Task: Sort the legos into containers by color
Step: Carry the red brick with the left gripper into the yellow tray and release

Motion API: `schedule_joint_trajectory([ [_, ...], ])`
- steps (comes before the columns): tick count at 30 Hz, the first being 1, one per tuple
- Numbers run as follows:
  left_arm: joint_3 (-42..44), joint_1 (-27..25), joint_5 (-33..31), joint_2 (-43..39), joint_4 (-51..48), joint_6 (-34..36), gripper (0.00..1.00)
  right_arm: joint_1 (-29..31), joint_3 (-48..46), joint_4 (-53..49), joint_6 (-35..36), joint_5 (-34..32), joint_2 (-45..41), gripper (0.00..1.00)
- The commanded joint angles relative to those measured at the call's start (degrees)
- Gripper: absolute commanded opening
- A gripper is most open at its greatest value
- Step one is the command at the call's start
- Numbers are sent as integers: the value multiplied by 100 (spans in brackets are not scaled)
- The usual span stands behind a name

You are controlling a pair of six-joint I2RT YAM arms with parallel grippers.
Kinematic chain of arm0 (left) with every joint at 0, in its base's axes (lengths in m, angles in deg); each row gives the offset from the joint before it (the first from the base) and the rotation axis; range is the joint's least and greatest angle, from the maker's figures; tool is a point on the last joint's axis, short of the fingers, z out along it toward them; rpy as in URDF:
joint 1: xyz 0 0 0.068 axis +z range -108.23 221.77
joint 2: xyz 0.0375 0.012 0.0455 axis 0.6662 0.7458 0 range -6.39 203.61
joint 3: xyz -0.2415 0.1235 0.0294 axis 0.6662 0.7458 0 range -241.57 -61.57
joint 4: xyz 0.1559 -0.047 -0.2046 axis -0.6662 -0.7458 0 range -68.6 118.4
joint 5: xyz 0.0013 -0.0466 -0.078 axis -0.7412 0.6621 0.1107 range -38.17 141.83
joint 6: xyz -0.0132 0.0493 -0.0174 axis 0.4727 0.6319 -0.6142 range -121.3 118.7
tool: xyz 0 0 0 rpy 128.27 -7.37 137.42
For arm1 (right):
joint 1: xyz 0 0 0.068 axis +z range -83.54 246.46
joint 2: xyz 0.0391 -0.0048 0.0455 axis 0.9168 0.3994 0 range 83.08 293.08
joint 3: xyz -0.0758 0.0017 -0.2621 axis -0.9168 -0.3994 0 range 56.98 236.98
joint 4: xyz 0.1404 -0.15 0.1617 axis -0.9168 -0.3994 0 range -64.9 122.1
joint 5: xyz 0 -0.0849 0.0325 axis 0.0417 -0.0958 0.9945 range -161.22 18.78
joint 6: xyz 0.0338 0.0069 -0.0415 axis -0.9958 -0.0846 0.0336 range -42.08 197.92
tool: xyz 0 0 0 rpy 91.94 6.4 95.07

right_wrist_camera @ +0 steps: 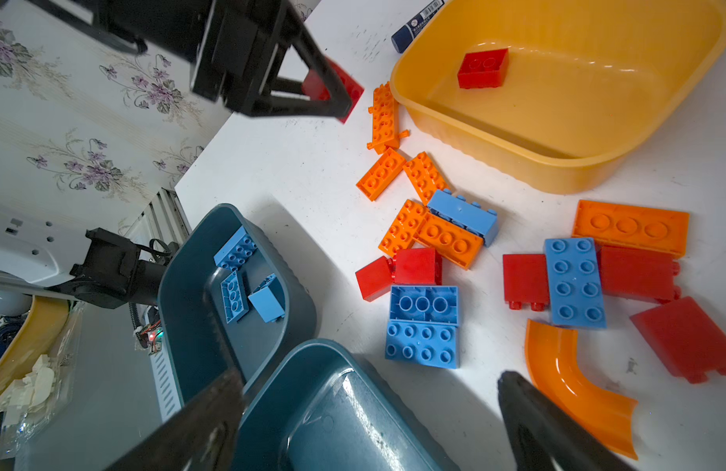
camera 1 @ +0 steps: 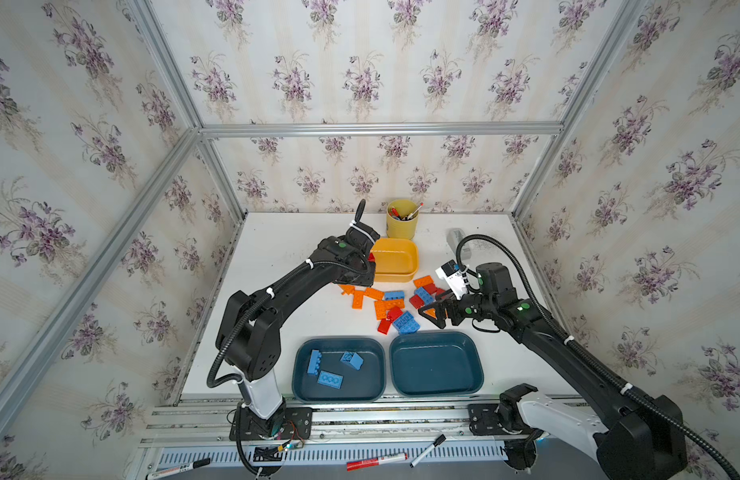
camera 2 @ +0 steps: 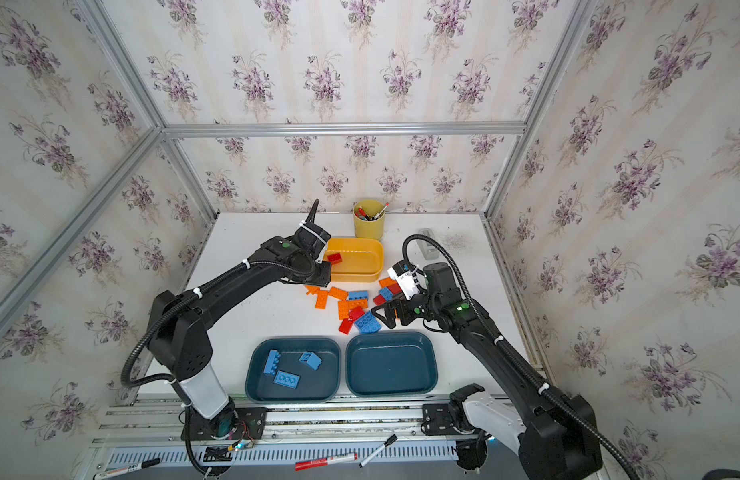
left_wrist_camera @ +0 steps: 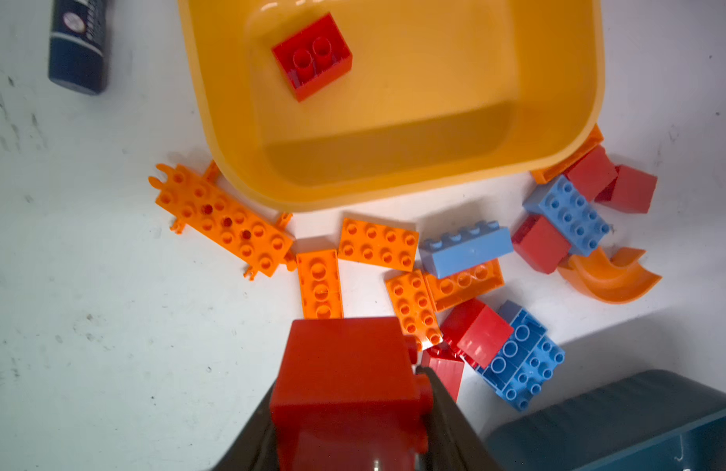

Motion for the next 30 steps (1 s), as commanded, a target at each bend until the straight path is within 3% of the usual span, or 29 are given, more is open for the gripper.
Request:
schedule_joint_trajectory([
  [1, -652, 155, -95, 400, -206, 354, 38, 2, 135, 131, 13, -17, -45, 100],
  [8, -2216, 409, 57, 1642, -290, 438, 38, -34, 171, 18, 70, -52, -106, 100],
  [14, -3004, 513, -78, 2530, -281, 382, 39, -58, 110, 7, 74, -96, -178, 100],
  [17, -3402, 516, 210, 2918, -263, 385, 39, -51, 92, -1, 79, -105, -178, 100],
  [25, -3606, 410, 908, 3455, -264, 342, 43, -55, 110, 27, 96, -98, -82, 100],
  [30, -3606, 362, 959, 3251, -264, 441, 63, -56, 92, 66, 81, -57, -37, 100],
])
